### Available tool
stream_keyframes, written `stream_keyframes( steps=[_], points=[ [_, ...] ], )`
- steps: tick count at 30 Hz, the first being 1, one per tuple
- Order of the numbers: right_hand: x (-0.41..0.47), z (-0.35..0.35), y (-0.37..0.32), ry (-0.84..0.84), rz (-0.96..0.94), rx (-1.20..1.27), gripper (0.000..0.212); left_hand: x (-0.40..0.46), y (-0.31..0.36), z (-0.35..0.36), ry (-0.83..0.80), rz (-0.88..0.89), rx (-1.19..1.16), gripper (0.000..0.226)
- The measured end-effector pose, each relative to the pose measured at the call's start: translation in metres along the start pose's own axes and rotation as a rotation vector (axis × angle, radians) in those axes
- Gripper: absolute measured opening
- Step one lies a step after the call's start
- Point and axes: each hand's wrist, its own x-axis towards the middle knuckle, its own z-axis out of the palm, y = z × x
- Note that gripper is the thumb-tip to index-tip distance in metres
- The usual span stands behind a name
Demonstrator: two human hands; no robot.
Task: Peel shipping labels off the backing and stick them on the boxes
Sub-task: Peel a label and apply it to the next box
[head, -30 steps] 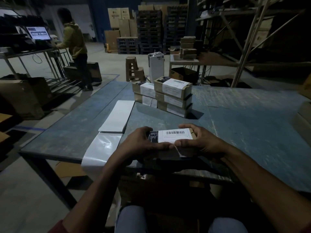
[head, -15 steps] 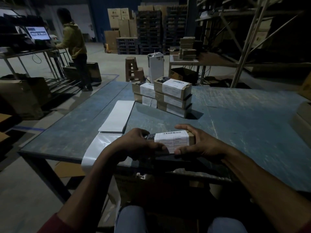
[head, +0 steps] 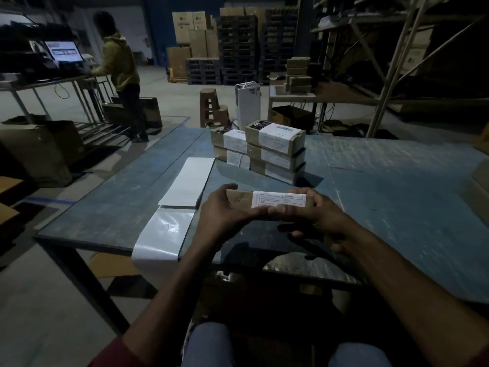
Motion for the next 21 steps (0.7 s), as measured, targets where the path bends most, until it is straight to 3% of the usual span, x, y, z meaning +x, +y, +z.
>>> stream_keyframes(
  steps=[3,6,10,13,17,21],
  points=[
    [-0.001,-0.011,0.002,-0.038,-0.013,-0.053,0.067,-0.002,-0.005,-0.003,-0.111,0.023,-0.015,0.128],
    [0.0,-0.021,0.009,-0.106,-0.035,-0.099,0.08,-0.002,-0.009,-0.008,-0.174,0.05,-0.03,0.128],
    [-0.003,-0.016,0.01,-0.088,-0.055,-0.001,0.075,-0.003,-0.005,-0.006,-0.168,0.068,-0.046,0.129],
    [-0.003,-0.02,0.011,-0.073,-0.086,-0.046,0.076,-0.005,-0.003,-0.001,-0.138,0.106,-0.032,0.121],
    [-0.001,-0.042,0.014,-0.223,-0.06,-0.243,0.102,-0.001,-0.009,-0.003,-0.181,0.113,-0.071,0.118],
    [-0.007,-0.046,0.011,-0.165,-0.053,-0.259,0.093,0.004,-0.01,0.002,-0.234,0.118,-0.179,0.108]
  ],
)
